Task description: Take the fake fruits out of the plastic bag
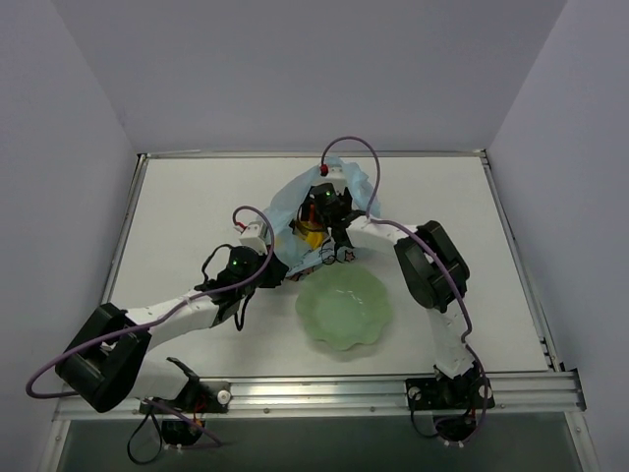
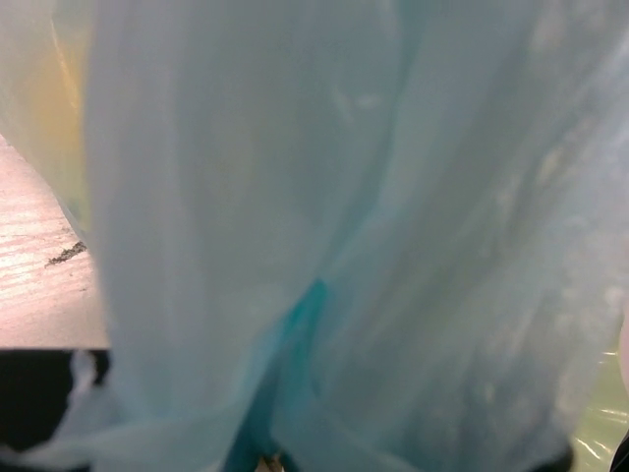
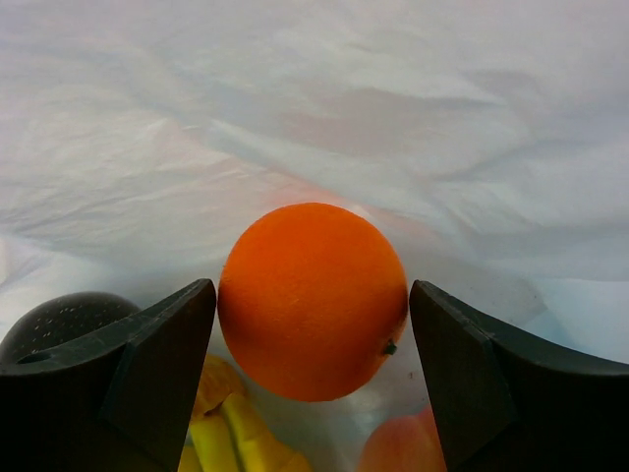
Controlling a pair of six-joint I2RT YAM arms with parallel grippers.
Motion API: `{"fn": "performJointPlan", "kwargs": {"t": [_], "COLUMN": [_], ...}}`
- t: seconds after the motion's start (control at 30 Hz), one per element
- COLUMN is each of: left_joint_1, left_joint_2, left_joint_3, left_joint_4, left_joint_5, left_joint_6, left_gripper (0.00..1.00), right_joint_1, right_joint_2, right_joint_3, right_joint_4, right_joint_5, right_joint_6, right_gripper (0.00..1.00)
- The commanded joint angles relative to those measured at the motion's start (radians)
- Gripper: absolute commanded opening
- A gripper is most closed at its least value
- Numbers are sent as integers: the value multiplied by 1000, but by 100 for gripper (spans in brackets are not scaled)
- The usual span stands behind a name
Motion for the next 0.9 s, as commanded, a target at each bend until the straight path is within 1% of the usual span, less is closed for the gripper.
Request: {"fn": "performJointPlan", "kwargs": {"t": [0.0,0.03,0.07,0.13,0.17,0.2,0.33,0.37,0.43,0.47,0.53,0.73,0.77,0.83,0.87], "left_joint_1": [-5,-5,-5,-5,-5,-7,-5,-5,-5,-5,-5,-5,-5,-5,-7], "left_joint_2": [-1,1,7,12,12,12,13,15,16,15,10,-37,-42,-47,-47], "left_joint_3": [14,14,16,19,17,17,21,21,21,21,19,4,5,1,2], "left_joint_4": [39,37,39,39,37,39,37,39,40,42,43,45,40,40,40], "left_joint_5": [11,11,11,9,9,8,4,3,3,1,-3,-28,-32,-34,-32], "left_joint_6": [21,21,22,25,25,27,28,28,28,28,27,35,36,38,38], "left_gripper": [2,2,2,2,2,2,2,2,2,2,2,2,2,2,2], "right_joint_1": [-6,-8,-6,0,3,6,46,56,64,66,70,119,127,157,173], "right_joint_2": [15,14,3,-28,-69,-93,-250,-312,-376,-432,-482,-672,-730,-796,-865], "right_joint_3": [31,34,34,14,-11,-20,-90,-109,-176,-201,-261,-367,-396,-429,-465], "right_joint_4": [5,5,5,37,51,57,68,65,66,71,54,-70,-92,-148,-171], "right_joint_5": [24,23,23,23,6,-3,-29,-29,-54,-68,-100,-103,-123,-146,-154], "right_joint_6": [17,15,15,11,8,0,-46,-46,-38,-25,-11,-9,-8,-1,3], "right_gripper": [75,70,60,49,38,36,35,35,35,35,36,36,36,36,36]}}
